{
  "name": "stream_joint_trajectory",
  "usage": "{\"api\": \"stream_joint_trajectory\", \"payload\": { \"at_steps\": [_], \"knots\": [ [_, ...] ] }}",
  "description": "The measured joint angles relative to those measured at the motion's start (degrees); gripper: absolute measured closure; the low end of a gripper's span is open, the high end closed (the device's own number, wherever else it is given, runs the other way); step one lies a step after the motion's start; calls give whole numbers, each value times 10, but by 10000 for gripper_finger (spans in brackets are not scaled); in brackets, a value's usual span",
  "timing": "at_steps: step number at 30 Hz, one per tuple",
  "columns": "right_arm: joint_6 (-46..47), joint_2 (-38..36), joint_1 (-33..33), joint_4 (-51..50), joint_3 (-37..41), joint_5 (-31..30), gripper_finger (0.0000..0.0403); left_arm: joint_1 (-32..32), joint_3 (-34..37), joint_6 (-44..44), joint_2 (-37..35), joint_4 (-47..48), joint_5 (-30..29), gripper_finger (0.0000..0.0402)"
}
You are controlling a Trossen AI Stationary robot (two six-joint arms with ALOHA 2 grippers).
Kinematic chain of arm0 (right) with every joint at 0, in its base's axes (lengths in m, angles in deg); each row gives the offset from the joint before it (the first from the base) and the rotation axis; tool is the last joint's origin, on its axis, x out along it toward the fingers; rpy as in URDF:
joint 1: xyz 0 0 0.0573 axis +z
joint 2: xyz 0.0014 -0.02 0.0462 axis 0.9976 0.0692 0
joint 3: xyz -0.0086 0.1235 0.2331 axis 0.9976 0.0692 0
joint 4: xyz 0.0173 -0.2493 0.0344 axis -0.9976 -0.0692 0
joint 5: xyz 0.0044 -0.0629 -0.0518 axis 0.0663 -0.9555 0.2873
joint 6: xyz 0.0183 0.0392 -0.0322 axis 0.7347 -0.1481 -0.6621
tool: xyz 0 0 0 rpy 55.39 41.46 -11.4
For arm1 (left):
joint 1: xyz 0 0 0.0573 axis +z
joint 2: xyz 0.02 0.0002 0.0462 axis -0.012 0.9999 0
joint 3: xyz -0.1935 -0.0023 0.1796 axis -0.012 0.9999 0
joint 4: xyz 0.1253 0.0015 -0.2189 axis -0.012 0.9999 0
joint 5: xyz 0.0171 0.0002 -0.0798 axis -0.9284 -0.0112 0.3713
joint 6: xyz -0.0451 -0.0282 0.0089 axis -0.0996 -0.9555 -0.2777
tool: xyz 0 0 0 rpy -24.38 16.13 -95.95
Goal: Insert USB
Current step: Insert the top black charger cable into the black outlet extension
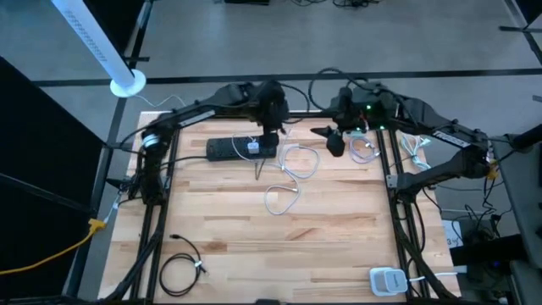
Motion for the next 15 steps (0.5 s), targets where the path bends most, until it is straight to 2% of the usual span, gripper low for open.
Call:
{"api": "stream_joint_trajectory", "payload": {
  "at_steps": [7,15],
  "knots": [
    [46,-16,12,3,-1,3,187,2,-36,71,82,71,-28,401],
    [87,-16,17,6,-1,3,186,2,-21,52,108,81,-47,401]
  ]
}}
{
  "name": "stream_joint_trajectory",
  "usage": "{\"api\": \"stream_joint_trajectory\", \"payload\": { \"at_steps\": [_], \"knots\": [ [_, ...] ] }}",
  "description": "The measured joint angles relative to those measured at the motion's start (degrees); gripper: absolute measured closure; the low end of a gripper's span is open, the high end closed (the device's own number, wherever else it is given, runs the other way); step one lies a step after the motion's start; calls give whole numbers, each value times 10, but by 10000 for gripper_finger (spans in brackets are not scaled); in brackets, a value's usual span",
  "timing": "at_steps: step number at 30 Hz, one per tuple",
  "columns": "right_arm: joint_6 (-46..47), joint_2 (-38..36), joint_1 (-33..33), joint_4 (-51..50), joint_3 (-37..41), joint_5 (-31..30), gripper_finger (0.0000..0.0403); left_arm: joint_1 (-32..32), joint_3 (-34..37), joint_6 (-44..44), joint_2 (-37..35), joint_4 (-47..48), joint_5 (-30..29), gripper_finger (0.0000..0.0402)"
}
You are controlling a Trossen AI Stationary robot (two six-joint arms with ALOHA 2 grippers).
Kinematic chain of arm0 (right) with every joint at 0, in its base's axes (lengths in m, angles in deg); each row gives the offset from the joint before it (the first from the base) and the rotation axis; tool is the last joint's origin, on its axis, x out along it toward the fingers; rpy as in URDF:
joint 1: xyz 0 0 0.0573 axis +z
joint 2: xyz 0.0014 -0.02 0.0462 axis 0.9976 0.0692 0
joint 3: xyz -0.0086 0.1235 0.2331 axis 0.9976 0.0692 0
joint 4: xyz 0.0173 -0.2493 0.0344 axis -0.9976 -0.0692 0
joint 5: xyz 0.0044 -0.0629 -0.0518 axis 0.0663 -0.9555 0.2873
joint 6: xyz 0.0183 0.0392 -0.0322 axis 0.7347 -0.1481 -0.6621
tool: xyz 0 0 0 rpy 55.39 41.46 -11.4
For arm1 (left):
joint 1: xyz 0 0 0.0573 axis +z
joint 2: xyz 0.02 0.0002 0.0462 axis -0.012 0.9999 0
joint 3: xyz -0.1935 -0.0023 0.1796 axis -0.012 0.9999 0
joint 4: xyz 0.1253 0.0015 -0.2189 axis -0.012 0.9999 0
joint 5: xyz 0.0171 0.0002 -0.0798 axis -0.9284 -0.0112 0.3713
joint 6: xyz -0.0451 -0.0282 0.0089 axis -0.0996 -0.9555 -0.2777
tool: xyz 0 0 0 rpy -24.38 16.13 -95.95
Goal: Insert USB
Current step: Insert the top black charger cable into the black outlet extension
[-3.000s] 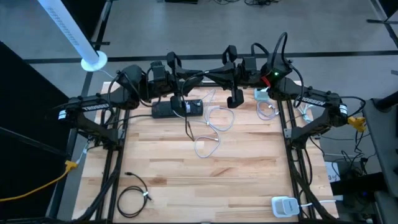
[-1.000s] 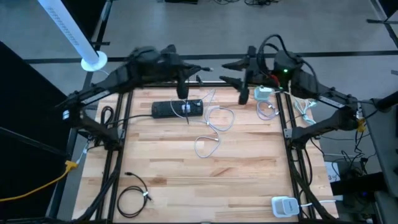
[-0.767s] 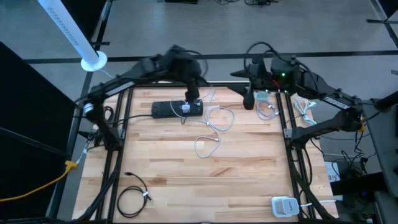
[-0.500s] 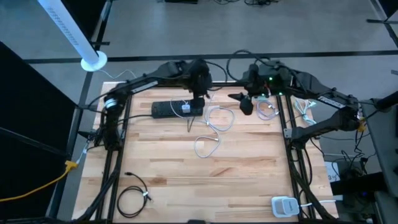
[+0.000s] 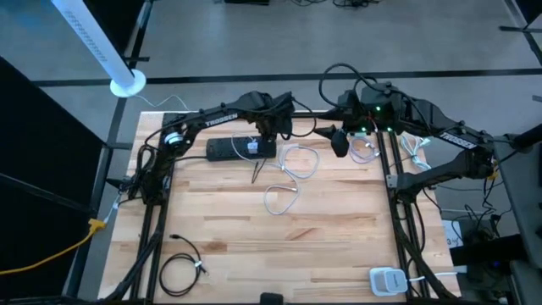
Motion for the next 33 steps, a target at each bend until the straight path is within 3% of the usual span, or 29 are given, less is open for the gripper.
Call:
{"api": "stream_joint_trajectory", "payload": {
  "at_steps": [8,16,33],
  "knots": [
    [-19,0,0,16,0,-1,198,2,64,-46,3,-26,-25,401],
    [-38,0,0,19,0,-4,199,1,78,-84,3,-88,-29,401],
    [-36,0,0,1,0,1,198,1,89,-1,5,-60,-33,401]
  ]
}}
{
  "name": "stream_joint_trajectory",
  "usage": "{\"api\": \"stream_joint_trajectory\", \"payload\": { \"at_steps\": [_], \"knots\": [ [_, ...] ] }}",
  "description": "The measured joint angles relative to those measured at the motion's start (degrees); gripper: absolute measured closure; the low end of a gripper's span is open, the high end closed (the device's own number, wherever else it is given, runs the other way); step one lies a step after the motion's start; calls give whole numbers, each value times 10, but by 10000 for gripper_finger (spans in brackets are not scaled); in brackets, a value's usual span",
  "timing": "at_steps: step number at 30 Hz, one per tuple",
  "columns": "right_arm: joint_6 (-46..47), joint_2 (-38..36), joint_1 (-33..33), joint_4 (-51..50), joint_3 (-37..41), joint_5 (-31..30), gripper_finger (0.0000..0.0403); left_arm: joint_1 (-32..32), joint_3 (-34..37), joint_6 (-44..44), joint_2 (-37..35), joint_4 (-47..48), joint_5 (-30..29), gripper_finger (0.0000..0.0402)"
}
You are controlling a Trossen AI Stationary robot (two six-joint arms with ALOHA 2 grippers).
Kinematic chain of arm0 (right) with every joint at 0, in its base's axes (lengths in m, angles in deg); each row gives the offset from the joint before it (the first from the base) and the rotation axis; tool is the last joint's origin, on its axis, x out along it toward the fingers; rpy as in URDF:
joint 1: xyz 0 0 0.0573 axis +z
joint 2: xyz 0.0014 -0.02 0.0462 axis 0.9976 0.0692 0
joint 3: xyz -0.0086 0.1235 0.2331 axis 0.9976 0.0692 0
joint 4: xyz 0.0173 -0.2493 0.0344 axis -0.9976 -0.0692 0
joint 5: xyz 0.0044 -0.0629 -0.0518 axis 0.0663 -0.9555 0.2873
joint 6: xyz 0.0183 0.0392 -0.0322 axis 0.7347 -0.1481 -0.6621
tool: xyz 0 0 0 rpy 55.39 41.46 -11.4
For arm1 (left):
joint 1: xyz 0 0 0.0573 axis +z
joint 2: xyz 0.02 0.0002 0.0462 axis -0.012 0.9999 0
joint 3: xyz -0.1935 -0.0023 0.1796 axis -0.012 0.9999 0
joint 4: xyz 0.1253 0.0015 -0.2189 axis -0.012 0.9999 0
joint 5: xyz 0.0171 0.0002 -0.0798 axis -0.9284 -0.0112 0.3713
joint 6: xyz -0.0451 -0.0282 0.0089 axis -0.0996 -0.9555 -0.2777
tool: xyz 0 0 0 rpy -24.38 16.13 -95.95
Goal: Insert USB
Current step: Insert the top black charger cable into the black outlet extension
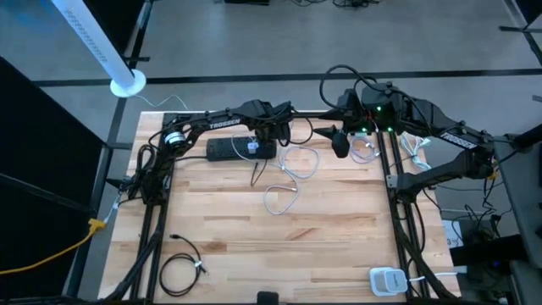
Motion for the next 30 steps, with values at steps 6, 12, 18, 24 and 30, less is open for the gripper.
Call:
{"api": "stream_joint_trajectory", "payload": {
  "at_steps": [6,12,18,24,30],
  "knots": [
    [5,0,0,0,0,0,203,0,-2,13,-1,3,-5,401],
    [5,0,0,1,0,-5,203,0,-2,21,-3,13,-8,401],
    [9,0,0,1,0,-5,203,0,-2,21,-3,16,-11,401],
    [9,0,0,5,0,-5,203,0,-2,21,-4,17,-12,401],
    [9,0,0,13,0,-6,203,0,-3,21,-4,27,-12,401]
  ]
}}
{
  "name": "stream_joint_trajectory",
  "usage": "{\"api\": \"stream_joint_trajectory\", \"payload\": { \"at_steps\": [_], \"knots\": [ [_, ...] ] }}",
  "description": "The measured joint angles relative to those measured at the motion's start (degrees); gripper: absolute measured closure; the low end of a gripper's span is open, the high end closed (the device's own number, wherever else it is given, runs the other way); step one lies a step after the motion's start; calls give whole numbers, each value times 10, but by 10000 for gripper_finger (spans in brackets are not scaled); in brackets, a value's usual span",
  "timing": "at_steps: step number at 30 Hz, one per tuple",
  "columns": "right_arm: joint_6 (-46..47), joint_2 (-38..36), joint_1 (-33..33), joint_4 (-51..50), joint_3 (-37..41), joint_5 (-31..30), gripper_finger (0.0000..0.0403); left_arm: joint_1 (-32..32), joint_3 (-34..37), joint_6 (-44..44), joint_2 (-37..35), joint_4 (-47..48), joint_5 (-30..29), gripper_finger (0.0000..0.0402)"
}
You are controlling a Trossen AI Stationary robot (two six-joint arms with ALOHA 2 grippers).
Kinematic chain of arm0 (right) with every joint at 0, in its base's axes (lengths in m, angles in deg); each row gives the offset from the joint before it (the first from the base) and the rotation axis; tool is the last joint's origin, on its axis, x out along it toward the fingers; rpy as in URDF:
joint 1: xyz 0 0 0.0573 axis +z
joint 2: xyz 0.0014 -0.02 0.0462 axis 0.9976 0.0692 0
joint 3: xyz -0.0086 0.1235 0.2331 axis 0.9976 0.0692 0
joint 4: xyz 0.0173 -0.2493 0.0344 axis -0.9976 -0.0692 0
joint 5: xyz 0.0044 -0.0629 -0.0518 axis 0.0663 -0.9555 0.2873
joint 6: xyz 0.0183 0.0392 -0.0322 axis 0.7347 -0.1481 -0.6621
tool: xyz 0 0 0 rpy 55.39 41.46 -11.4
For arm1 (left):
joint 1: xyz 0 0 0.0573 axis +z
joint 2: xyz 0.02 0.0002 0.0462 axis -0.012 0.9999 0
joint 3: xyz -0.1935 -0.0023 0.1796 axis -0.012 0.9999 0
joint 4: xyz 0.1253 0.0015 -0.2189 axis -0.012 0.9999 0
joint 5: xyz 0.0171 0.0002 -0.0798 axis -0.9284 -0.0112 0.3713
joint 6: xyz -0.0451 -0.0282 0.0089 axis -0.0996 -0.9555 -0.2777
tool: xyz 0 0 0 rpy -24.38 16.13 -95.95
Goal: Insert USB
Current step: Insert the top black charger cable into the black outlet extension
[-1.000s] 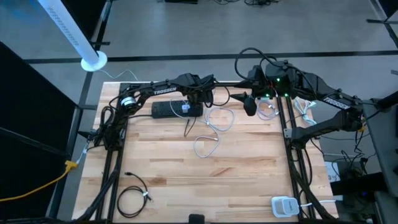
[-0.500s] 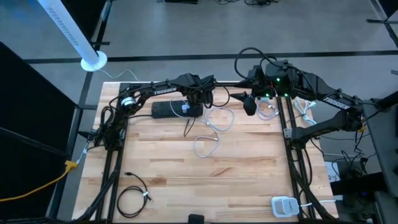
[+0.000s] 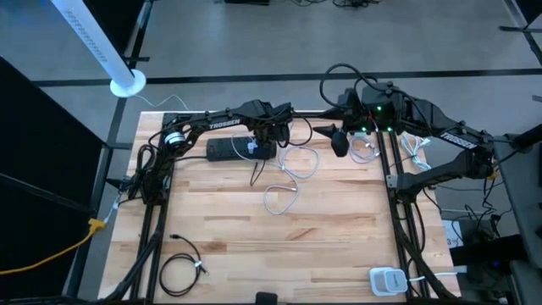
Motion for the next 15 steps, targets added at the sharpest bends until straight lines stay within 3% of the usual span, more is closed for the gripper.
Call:
{"api": "stream_joint_trajectory", "payload": {
  "at_steps": [15],
  "knots": [
    [1,0,0,20,0,0,204,-1,6,14,3,-42,5,401]
  ]
}}
